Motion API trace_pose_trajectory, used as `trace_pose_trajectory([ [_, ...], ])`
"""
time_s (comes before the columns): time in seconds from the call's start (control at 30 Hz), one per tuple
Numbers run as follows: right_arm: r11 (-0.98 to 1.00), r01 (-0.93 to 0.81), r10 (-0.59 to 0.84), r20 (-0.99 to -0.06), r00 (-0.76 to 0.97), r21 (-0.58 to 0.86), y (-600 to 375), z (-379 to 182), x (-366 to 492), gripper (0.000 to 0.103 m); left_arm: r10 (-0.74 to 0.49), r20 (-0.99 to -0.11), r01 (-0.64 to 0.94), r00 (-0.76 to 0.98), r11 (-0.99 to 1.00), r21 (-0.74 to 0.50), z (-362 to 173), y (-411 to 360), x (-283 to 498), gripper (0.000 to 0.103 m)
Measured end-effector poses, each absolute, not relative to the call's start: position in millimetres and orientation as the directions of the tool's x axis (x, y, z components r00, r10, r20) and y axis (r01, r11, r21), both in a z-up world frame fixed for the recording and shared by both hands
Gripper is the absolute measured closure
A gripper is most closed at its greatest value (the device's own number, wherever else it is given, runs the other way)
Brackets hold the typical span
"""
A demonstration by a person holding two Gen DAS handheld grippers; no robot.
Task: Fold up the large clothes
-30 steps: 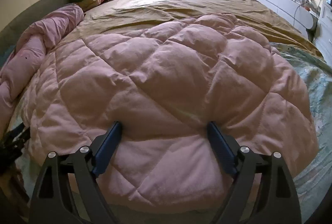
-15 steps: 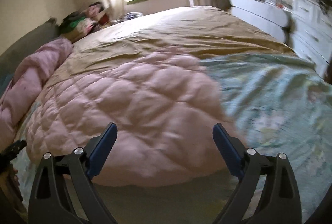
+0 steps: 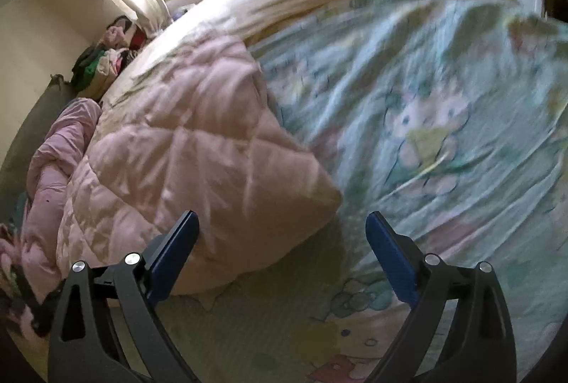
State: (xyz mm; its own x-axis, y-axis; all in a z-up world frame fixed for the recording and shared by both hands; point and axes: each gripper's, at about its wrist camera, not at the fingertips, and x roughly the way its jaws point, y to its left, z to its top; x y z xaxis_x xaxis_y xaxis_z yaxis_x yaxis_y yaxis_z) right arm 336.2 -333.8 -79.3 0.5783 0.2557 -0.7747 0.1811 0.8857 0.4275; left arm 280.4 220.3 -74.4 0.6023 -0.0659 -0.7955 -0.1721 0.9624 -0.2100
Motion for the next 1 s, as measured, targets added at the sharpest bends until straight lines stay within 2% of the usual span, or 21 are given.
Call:
trace_pose_trajectory([
  [0.13,0.88,0.184,0.274,-0.784,0.558,0.438,-330,-90,349,0.004,-0.1,-0.803,-0.168,0.588,0.956,-0.242,-88,219,287,0.008],
  [0.23,0.82,0.208,0.37,-0.772,0.517,0.533,-336,-106,363,0.004,-0.182,-0.796,-0.18,0.578,0.922,-0.342,-102,229,290,0.008],
  [0.33,0.79,0.22,0.41,-0.76,0.504,0.572,-340,-115,371,0.004,-0.251,-0.781,-0.192,0.571,0.885,-0.425,-115,237,292,0.008],
  [0.63,0.799,0.177,0.421,-0.746,0.516,0.574,-321,-113,390,0.005,-0.302,-0.773,-0.209,0.558,0.85,-0.483,-126,234,299,0.008],
  [0.73,0.821,0.157,0.399,-0.75,0.528,0.548,-310,-110,392,0.011,-0.307,-0.771,-0.217,0.557,0.843,-0.492,-127,233,299,0.008],
  [0.83,0.824,0.149,0.397,-0.745,0.537,0.546,-304,-107,391,0.024,-0.321,-0.766,-0.239,0.557,0.821,-0.518,-129,235,299,0.008],
  [1.0,0.843,0.107,0.399,-0.746,0.533,0.527,-292,-90,386,0.053,-0.332,-0.758,-0.243,0.562,0.809,-0.534,-129,231,298,0.008],
])
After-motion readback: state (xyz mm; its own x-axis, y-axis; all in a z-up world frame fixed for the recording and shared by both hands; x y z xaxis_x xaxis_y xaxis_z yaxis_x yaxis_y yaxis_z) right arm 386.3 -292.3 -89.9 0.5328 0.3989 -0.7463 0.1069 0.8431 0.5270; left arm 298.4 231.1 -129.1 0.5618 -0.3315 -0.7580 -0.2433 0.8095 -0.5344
